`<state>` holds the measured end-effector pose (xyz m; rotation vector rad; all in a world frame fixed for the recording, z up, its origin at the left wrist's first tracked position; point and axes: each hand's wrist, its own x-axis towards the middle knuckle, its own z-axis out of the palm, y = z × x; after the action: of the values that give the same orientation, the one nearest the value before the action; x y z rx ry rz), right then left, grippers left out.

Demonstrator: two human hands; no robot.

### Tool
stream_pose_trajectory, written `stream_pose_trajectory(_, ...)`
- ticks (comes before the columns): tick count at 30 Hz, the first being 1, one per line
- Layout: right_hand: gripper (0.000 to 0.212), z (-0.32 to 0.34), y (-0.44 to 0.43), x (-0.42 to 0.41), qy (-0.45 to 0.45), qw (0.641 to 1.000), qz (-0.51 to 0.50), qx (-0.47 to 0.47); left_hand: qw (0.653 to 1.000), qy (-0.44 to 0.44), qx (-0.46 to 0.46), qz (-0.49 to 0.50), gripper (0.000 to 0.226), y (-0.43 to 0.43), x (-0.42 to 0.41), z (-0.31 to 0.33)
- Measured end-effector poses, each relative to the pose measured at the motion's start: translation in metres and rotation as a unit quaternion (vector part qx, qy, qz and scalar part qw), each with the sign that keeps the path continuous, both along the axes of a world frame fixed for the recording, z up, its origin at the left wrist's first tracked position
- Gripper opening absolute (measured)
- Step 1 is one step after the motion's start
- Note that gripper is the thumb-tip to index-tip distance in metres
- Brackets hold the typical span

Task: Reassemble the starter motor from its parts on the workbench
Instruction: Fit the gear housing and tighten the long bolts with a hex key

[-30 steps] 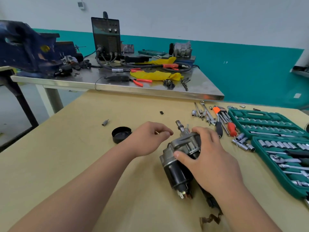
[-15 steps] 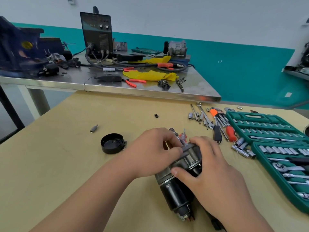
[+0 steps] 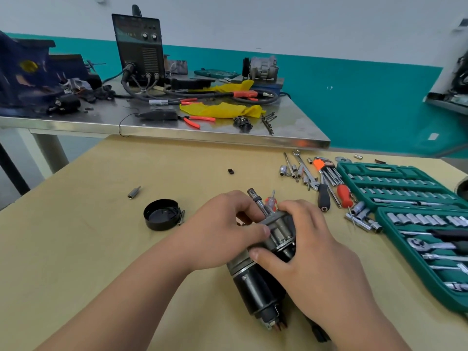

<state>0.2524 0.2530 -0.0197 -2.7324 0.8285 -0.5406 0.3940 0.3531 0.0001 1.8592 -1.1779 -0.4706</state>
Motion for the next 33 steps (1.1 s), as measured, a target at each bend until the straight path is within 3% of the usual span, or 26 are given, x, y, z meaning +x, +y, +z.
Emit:
stream_pose_trajectory(4,0.074,0.001,-0.003,-0.003,-0.003,1.000,0.008,0.016,0.999,0.045,-0.022,0.018,0.011,-0.003,0.008,-0.005)
stream_pose_trajectory(6,0.072,0.003,-0.009,-0.010,0.005,1.000,0.011,0.022,0.990,0.098,-0.042,0.091,0.016,-0.007,0.017,-0.012)
stream_pose_trajectory(7,0.071,0.004,-0.013,-0.015,0.009,1.000,0.006,0.024,0.988,0.084,-0.037,0.127,0.016,-0.009,0.023,-0.018)
stream_pose_trajectory(14,0.080,0.013,-0.053,-0.053,0.022,0.998,-0.036,0.038,0.978,-0.131,0.091,0.137,0.012,-0.015,0.047,-0.055)
stream_pose_trajectory(17,0.080,0.013,-0.060,-0.055,0.023,0.999,-0.033,0.035,0.964,-0.206,0.132,0.103,0.030,-0.033,0.041,-0.058)
stream_pose_trajectory(23,0.076,0.007,-0.065,-0.052,0.012,0.999,-0.011,0.032,0.919,-0.300,0.242,0.084,0.023,-0.064,0.028,-0.055)
stream_pose_trajectory(26,0.077,0.005,-0.065,-0.051,0.007,1.000,0.002,0.026,0.860,-0.388,0.326,0.063,0.021,-0.060,0.025,-0.050)
stream_pose_trajectory(27,0.077,0.004,-0.066,-0.051,0.006,1.000,0.004,0.024,0.861,-0.383,0.331,0.053,0.019,-0.056,0.026,-0.047)
stream_pose_trajectory(28,0.077,0.004,-0.067,-0.051,0.004,1.000,0.005,0.022,0.883,-0.343,0.318,0.046,0.015,-0.051,0.028,-0.044)
stream_pose_trajectory(31,0.079,0.002,-0.068,-0.048,0.003,1.000,0.013,0.019,0.981,-0.090,0.167,0.049,0.013,-0.031,0.037,-0.027)
stream_pose_trajectory(33,0.079,0.001,-0.067,-0.042,-0.004,1.000,0.023,0.019,0.995,0.061,0.057,0.054,0.021,-0.021,0.039,-0.018)
